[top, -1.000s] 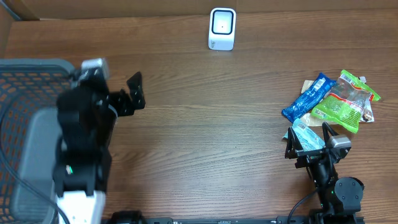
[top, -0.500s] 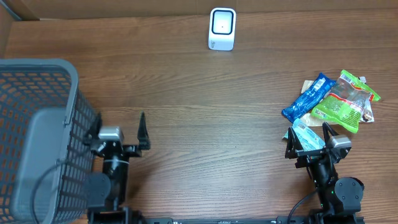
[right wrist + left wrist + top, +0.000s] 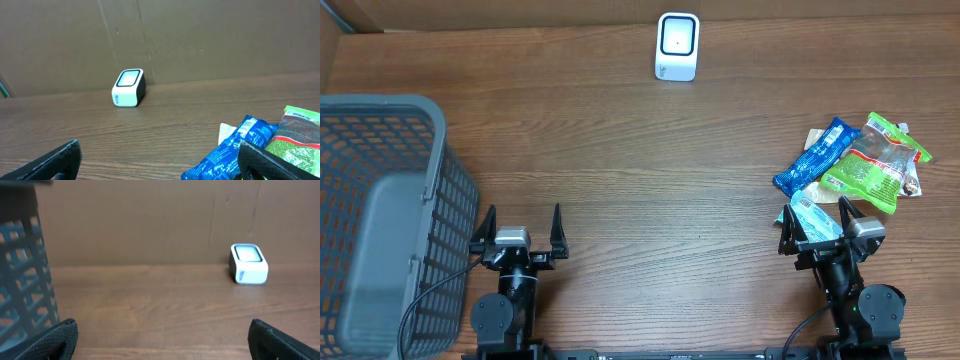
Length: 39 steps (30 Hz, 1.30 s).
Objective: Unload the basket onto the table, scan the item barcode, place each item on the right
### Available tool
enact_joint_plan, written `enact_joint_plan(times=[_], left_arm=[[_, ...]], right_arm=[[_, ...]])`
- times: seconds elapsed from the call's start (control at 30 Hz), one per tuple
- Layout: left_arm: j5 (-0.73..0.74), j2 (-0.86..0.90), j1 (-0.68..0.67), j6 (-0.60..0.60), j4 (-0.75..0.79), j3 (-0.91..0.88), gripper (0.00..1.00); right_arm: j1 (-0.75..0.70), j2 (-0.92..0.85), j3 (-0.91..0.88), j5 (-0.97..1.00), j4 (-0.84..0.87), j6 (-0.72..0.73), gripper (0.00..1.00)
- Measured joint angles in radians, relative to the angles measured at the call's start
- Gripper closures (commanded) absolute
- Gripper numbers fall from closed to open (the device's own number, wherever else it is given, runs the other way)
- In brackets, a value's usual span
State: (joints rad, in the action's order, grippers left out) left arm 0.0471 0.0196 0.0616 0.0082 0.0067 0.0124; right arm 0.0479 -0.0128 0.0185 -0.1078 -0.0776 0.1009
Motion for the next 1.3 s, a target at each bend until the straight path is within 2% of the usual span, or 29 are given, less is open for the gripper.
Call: enact_joint_plan(times=[0.17,1.3], left_arm=[[0.000,-0.003,0.000,0.000,-0.082,-0.003,0.01],[0.000,-0.004,0.000,0.000,-0.082,-0.003,0.00]], right_arm=[[0.000,0.000,0.000,0.000,0.000,0.000,0.00],[0.000,0.000,0.000,0.000,0.000,0.000,0.00]])
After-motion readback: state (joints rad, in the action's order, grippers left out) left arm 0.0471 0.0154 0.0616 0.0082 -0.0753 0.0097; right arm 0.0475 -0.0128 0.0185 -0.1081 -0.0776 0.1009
